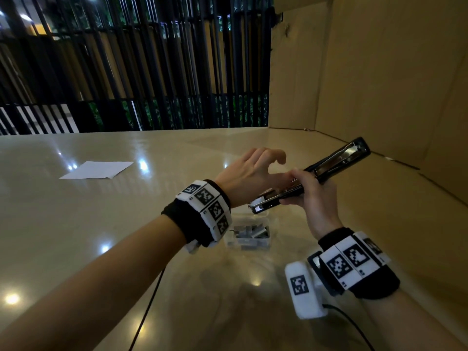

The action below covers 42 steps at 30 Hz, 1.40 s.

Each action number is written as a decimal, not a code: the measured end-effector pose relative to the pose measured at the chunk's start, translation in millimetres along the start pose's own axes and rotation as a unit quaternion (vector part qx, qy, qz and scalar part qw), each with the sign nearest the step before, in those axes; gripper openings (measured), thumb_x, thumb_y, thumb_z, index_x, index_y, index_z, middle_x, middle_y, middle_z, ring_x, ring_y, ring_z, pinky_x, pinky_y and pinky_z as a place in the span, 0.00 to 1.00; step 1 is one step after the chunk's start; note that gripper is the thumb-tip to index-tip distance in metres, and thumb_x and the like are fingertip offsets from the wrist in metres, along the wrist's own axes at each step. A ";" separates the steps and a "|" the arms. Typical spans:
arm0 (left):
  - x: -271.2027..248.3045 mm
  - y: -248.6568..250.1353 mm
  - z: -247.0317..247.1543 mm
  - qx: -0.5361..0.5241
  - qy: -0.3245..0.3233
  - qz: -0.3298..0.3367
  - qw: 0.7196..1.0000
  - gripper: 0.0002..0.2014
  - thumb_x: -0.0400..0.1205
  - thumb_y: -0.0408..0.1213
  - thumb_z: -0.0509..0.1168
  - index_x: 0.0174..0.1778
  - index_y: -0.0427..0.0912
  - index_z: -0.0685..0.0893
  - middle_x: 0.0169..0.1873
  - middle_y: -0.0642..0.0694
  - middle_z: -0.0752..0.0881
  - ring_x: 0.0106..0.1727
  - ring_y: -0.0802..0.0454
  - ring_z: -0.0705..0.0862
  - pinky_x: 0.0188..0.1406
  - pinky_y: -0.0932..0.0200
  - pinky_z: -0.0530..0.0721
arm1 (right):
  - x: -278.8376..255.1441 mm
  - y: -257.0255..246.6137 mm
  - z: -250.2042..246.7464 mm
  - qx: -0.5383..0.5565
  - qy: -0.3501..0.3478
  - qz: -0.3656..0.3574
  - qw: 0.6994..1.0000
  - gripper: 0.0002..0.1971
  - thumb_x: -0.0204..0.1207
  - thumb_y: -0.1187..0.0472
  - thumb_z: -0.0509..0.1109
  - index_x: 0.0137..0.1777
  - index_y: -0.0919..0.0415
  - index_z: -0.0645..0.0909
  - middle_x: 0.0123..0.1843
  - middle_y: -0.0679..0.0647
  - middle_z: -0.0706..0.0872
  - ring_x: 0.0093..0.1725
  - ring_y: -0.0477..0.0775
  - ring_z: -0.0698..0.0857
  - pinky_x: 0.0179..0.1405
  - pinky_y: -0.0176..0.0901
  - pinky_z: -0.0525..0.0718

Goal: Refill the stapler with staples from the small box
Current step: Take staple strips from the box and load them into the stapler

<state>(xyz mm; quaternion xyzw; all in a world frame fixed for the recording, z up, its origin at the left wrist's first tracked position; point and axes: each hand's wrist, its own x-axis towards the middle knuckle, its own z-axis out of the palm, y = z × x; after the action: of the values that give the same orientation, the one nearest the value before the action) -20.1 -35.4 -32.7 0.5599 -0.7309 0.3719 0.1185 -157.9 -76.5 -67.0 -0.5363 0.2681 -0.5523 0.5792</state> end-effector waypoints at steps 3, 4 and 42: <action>4.6 -8.2 -10.2 -0.061 -0.068 -0.012 0.996 0.12 0.81 0.40 0.61 0.60 0.45 0.79 0.68 0.43 0.71 0.65 0.52 0.67 0.62 0.67 0.65 | 3.4 1.5 -2.1 0.006 0.026 0.006 1.000 0.09 0.78 0.63 0.66 0.38 0.67 0.83 0.39 0.60 0.87 0.39 0.56 0.87 0.27 0.40 0.87; 3.5 -14.2 -12.1 -0.085 -0.089 -0.026 0.992 0.10 0.81 0.39 0.61 0.57 0.47 0.80 0.67 0.41 0.69 0.65 0.50 0.68 0.62 0.64 0.67 | 5.7 2.5 -3.1 0.007 0.039 0.009 0.999 0.09 0.77 0.64 0.66 0.38 0.67 0.83 0.39 0.59 0.87 0.39 0.55 0.86 0.26 0.39 0.87; -36.1 -33.2 27.9 -0.548 -0.311 -0.339 0.699 0.09 0.80 0.26 0.61 0.55 0.34 0.82 0.34 0.48 0.87 0.28 0.64 0.86 0.33 0.72 0.85 | 23.1 5.7 -15.2 0.069 0.119 0.042 0.990 0.08 0.76 0.65 0.66 0.40 0.71 0.80 0.37 0.59 0.85 0.35 0.53 0.85 0.21 0.36 0.84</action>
<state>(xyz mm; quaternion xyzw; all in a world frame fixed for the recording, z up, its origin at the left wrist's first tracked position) 29.2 -31.1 -59.7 0.6899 -0.5611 -0.3548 0.2886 -163.9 -104.0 -70.0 -0.4140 0.3188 -0.6041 0.6017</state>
